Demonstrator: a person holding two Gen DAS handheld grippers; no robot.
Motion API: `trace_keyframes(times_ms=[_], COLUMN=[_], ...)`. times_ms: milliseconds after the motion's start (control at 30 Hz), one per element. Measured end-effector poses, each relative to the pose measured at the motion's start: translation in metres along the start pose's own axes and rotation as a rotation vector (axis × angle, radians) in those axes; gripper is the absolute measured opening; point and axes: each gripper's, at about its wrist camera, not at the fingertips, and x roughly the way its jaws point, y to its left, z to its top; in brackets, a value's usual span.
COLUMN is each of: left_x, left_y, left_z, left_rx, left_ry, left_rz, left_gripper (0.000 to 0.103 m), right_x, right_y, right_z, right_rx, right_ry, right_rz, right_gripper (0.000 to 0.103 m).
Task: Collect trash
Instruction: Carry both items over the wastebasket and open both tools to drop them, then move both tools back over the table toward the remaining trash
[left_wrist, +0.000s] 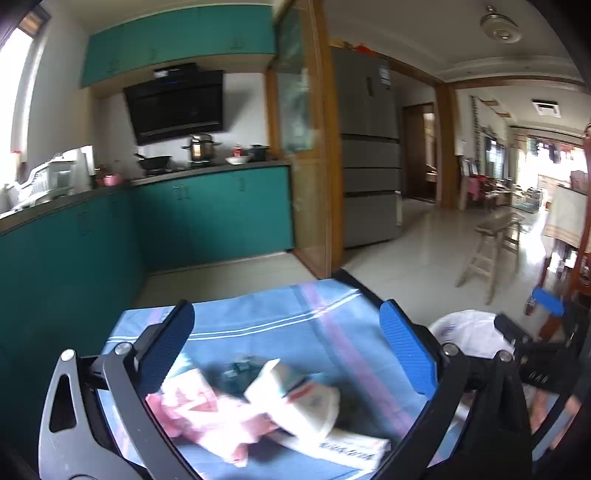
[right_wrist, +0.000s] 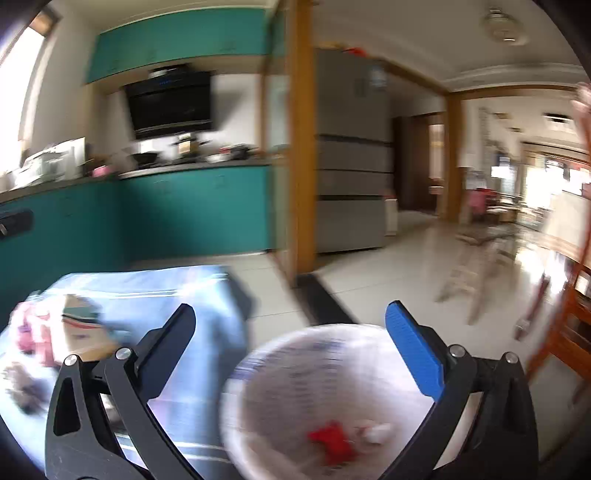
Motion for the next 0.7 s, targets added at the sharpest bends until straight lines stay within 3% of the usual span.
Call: trace_keyframes(times_ms=[200, 267, 333, 500, 700], left_x=[0.019, 0.017, 0.014, 0.005, 0.006], left_y=[0.071, 0.098, 0.114, 0.118, 0.11], left_z=[-0.018, -0.025, -0.029, -0.031, -0.029], left_rx=[-0.231, -0.325, -0.377, -0.336, -0.258], left_ry=[0.138, 0.155, 0.156, 0.129, 0.125], left_rz=[0.062, 0.034, 0.055, 0.146, 0.149], left_gripper=[0.1, 0.1, 0.1, 0.1, 0.1], right_x=[0.025, 0.03, 0.044, 0.075, 0.062], right_y=[0.066, 0.076, 0.089, 0.109, 0.128], right_z=[0.038, 0.031, 0.016, -0.006, -0.004], right_rx=[-0.049, -0.033, -0.057, -0.066, -0.108], right_ry=[0.014, 0.014, 0.064, 0.246, 0.235], right_rz=[0.211, 0.213, 0.221, 0.258, 0.276], right_gripper=[0.1, 0.1, 0.1, 0.096, 0.088])
